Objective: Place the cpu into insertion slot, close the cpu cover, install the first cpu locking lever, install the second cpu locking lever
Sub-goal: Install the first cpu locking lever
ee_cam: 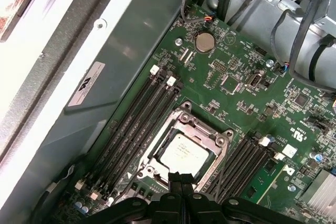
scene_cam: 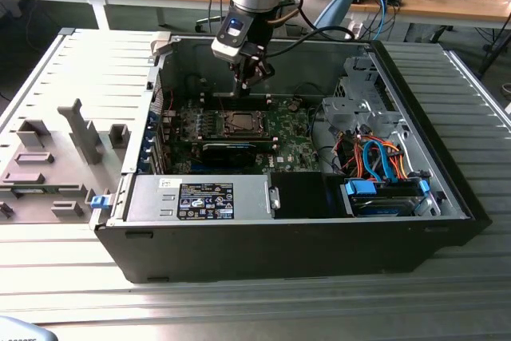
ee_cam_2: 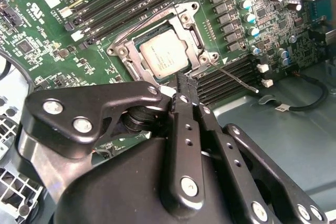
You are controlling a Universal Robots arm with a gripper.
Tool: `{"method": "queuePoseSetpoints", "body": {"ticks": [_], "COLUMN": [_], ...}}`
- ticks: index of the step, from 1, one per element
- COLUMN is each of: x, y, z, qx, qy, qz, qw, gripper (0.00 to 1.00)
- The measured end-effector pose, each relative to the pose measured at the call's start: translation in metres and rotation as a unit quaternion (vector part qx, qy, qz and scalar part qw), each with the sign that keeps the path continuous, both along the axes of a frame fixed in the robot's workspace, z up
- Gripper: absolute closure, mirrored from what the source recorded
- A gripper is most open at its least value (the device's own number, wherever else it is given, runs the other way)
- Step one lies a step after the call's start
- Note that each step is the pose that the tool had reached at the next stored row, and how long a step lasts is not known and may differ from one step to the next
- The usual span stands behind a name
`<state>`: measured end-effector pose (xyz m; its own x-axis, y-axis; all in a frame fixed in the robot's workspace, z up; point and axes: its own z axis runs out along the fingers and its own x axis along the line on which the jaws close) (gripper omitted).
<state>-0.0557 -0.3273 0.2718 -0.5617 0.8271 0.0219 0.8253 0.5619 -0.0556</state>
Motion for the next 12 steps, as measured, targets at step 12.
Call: {"method": "queuePoseSetpoints", "body": {"ticks": [12], "x": [0.0000], "y": [0.0000], "z": [0.0000], "qx": [0.0000], "qy": [0.0000], "qz": [0.012], "qw": [0.99993], "gripper": [0.89]}}
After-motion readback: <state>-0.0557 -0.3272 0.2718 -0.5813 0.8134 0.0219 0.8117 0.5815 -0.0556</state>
